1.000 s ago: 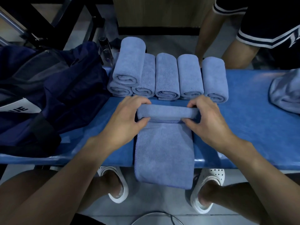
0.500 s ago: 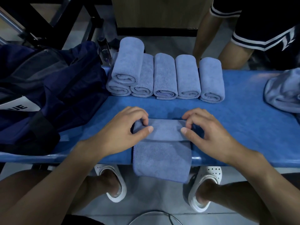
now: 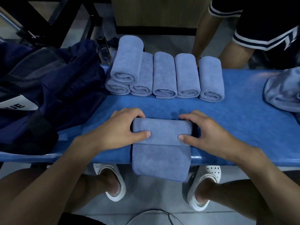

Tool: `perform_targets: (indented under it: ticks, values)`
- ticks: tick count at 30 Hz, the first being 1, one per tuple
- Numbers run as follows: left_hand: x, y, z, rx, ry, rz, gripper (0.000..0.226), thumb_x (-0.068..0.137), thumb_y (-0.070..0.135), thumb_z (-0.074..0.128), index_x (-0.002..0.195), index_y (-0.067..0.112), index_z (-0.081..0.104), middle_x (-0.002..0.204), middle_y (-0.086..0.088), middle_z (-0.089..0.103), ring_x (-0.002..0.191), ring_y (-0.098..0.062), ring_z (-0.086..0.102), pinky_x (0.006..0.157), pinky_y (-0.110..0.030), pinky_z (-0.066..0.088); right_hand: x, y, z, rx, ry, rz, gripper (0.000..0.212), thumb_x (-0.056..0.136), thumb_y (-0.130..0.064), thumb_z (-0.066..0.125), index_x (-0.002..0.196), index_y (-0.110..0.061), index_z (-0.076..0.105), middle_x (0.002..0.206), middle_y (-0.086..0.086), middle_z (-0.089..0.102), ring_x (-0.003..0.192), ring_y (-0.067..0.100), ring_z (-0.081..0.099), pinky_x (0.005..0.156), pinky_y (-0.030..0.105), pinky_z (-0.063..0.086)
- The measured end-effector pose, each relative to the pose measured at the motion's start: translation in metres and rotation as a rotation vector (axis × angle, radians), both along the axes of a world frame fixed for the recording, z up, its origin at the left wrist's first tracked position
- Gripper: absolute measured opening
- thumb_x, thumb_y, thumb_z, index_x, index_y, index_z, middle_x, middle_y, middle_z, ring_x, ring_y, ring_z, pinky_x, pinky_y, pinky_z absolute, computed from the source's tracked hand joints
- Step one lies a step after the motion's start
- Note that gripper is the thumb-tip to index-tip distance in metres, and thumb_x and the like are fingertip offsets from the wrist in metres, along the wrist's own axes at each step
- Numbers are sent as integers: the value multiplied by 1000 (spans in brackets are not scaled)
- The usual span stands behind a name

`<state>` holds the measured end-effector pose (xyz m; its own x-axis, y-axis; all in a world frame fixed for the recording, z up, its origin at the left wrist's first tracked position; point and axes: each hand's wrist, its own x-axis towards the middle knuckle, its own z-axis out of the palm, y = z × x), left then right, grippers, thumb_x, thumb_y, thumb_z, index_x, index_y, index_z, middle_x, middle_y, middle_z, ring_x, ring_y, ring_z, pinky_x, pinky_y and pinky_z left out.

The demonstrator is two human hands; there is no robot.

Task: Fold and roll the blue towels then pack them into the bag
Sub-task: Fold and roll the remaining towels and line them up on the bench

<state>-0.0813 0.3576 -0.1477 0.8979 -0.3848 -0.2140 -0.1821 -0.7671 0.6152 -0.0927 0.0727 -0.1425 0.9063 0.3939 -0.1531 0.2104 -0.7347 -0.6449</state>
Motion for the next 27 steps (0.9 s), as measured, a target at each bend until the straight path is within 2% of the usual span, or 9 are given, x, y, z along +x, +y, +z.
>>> perform_targets:
  ticks: [4,7,9,12,14,18,21,24,27]
  values:
    - [2,0,3,-97,43,87,37,72,62,70,99,45,52,96,20,62,96,-5,58,81,-30,51,5,4,-1,21,-61,-35,52,79,-42,73,126,-27,57,105,-18,47,100,7,52,95,36,46]
    - [2,-5,7,-192,11,149,31,80,44,76,101,40,54,98,19,61,90,0,59,77,-24,50,11,6,-2,15,-181,-67,46,79,-38,75,120,-27,58,105,-16,45,103,13,51,96,40,44]
    - [2,-9,8,-207,-78,166,33,82,37,77,105,39,53,101,21,59,95,0,56,81,-22,47,15,10,-1,-16,-298,-86,44,78,-30,78,117,-24,58,107,-13,45,102,14,48,94,36,42]
    - [3,-11,5,-181,-232,132,48,84,27,76,125,29,52,111,28,50,110,3,47,97,-19,37,18,16,2,-93,-440,-73,43,75,-23,81,111,-17,56,110,-6,45,102,13,45,90,23,28]
    - [4,-12,2,-129,-317,60,50,85,26,74,130,20,54,115,19,47,114,-5,45,102,-26,35,18,16,4,-130,-466,-38,44,74,-22,81,108,-16,54,112,-3,47,104,16,46,88,22,25]
    - [2,-6,2,-99,-316,-48,44,78,34,74,118,25,58,115,18,44,111,-10,48,100,-36,41,8,11,10,-78,-351,37,43,73,-39,74,103,-27,47,115,-9,51,109,15,50,91,29,31]
    - [-5,-4,5,-166,-251,-85,39,76,48,72,108,31,57,115,16,51,113,-9,53,100,-30,41,-3,7,14,-24,-292,40,36,78,-58,62,95,-31,46,108,-13,56,103,9,51,94,27,33]
    - [-12,-9,9,-278,-154,-75,26,84,48,65,95,25,60,112,11,58,114,-13,57,98,-21,41,-9,7,15,59,-305,30,30,90,-53,50,83,-23,53,94,-10,59,92,10,57,90,34,39]
    - [-17,-14,10,-336,-113,-86,20,87,38,65,84,19,61,106,7,60,106,-16,61,94,-24,44,-8,8,10,77,-288,28,30,93,-49,48,83,-22,58,89,-11,56,88,12,57,86,39,42]
